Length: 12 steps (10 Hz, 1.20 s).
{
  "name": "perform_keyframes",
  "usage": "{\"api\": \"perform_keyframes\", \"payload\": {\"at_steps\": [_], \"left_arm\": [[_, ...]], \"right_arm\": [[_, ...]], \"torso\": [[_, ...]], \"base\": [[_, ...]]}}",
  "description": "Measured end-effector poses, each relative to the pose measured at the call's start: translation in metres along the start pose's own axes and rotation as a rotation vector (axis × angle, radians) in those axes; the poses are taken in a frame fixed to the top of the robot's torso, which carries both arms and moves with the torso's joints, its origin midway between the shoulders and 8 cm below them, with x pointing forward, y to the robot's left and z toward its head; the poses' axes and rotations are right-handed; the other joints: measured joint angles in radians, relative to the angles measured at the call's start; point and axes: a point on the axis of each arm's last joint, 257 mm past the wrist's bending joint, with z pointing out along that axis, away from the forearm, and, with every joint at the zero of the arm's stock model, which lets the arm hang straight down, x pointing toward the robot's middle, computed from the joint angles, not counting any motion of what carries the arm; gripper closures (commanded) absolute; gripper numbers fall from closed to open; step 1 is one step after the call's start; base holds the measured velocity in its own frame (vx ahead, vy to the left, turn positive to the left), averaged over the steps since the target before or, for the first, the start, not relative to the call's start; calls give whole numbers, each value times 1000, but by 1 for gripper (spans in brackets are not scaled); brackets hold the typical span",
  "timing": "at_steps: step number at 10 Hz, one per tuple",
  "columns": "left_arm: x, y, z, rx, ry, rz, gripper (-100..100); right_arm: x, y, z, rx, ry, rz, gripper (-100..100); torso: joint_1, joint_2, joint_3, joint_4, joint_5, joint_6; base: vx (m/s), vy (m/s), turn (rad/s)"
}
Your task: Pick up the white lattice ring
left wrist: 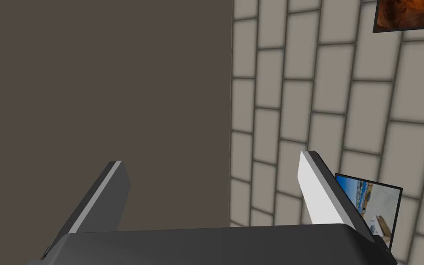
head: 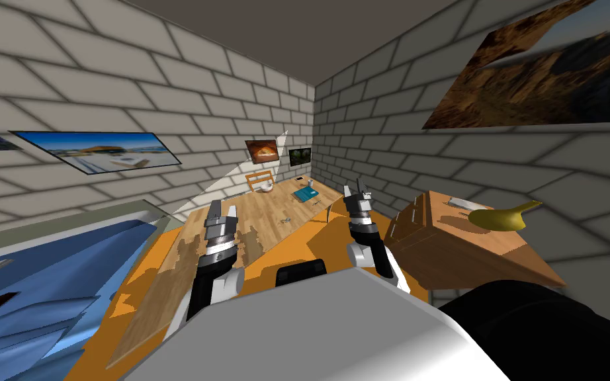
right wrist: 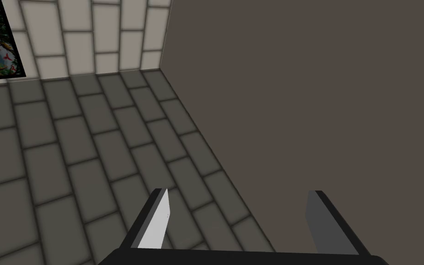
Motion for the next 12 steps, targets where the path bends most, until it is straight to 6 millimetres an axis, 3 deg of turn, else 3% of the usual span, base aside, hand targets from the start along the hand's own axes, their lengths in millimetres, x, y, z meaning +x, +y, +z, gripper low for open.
{"api": "perform_keyframes", "payload": {"at_steps": [7, 12], "left_arm": [[41, 76, 2, -181, 120, -117, -100], [80, 154, -4, -377, 213, -199, -100]], "right_arm": [[0, 0, 0, 0, 0, 0, 0], [0, 0, 0, 0, 0, 0, 0]], "torso": [[1, 1, 1, 0, 0, 0], [1, 0, 0, 0, 0, 0]], "base": [[-24, 21, -107], [-10, 15, -136]]}}
